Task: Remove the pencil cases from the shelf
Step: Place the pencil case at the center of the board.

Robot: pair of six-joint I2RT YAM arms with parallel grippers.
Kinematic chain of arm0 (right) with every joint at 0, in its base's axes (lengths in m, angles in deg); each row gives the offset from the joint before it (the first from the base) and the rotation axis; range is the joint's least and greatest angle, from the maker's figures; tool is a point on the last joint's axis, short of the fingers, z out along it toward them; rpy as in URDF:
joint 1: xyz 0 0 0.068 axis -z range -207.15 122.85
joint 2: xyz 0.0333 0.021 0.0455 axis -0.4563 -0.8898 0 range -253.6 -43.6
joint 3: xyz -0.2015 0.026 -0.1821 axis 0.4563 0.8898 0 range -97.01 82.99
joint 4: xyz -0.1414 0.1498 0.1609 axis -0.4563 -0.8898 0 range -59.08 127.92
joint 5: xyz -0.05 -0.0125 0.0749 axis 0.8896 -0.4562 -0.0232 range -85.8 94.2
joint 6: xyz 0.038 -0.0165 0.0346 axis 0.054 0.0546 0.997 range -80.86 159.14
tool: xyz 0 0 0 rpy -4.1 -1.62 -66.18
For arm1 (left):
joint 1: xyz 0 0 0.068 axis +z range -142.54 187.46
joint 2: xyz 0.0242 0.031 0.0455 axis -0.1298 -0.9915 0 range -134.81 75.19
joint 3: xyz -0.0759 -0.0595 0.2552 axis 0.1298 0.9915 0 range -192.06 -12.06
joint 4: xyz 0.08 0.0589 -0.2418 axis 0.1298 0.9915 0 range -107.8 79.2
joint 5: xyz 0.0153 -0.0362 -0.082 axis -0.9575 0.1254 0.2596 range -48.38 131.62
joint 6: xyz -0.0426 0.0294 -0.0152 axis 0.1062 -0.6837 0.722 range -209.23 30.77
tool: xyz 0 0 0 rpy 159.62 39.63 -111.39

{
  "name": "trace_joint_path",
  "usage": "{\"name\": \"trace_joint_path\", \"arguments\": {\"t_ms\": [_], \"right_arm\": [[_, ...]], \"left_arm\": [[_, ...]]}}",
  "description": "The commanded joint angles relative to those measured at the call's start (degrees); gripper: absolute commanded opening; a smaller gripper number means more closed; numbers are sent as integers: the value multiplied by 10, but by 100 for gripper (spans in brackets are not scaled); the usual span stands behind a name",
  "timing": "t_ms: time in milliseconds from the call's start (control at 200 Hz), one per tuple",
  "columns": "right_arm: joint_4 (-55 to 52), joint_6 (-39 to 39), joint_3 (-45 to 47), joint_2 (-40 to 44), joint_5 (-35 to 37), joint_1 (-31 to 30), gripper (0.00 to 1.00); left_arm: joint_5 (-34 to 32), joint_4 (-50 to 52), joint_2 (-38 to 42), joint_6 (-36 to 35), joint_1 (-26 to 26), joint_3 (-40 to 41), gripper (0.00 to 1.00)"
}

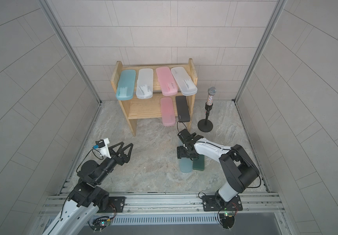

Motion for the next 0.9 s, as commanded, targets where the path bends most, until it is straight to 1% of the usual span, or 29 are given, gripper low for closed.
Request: {"name": "trace_joint_path", "arguments": {"t_ms": [0,120,355,540,806,896], "right_arm": [[-21,-8,-5,3,14,4,65],[-34,-19,-1,10,10,22,67],[-46,-39,9,26,5,58,67],[-54,-60,-8,17,2,59,69],[-50,-64,-24,-11,2,58,70],[-44,-62,-23,-16,1,57,74]], "left_arm": [[4,-3,6,1,-2,-19,99],[5,-6,2,5,-2,-19,99],[7,-13,-8,12,-2,-15,99],[6,-16,-9,16,-2,-14,99],[-3,-6,-1,16,-2,-15,99],[-4,-3,-1,16,-2,-14,99]]}}
